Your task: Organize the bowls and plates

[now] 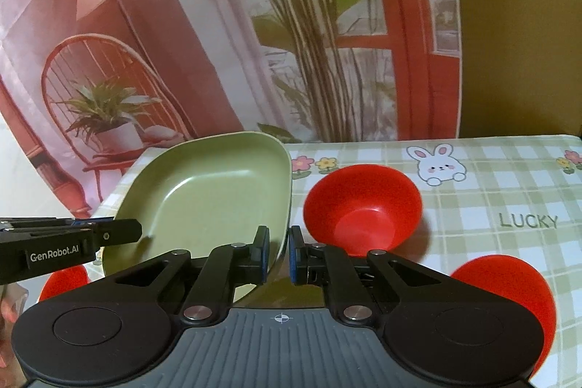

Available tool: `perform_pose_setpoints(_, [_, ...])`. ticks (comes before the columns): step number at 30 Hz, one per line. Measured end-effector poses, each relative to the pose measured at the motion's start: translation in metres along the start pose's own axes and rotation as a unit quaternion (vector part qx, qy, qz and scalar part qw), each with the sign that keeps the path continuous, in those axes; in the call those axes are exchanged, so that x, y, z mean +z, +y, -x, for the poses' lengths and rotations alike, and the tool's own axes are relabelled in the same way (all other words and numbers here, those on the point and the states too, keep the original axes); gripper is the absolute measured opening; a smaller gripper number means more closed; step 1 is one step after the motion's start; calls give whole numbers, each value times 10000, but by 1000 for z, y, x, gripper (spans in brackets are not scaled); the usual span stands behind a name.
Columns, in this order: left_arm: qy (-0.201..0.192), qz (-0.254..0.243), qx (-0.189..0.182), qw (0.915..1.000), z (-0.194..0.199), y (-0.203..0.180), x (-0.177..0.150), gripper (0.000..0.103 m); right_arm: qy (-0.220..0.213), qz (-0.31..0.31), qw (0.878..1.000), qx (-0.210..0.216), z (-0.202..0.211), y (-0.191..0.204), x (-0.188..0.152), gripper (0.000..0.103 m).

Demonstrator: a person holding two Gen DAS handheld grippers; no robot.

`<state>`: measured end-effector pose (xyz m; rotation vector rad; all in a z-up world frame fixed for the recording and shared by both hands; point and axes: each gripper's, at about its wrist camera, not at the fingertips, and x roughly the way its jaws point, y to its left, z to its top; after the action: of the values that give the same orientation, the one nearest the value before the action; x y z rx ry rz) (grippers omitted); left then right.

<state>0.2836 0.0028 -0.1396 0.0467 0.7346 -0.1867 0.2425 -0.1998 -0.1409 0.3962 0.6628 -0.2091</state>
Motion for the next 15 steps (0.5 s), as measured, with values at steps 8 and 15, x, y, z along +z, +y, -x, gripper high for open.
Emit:
perform_pose_setpoints(8, [-31, -39, -86, 10000, 2, -13, -3, 10, -46, -169, 9998, -43, 11, -15, -8, 10])
perform_pose_setpoints(15, [-47, -32, -198, 9998, 5, -24, -9, 10, -48, -299, 9995, -71, 22, -29, -18, 10])
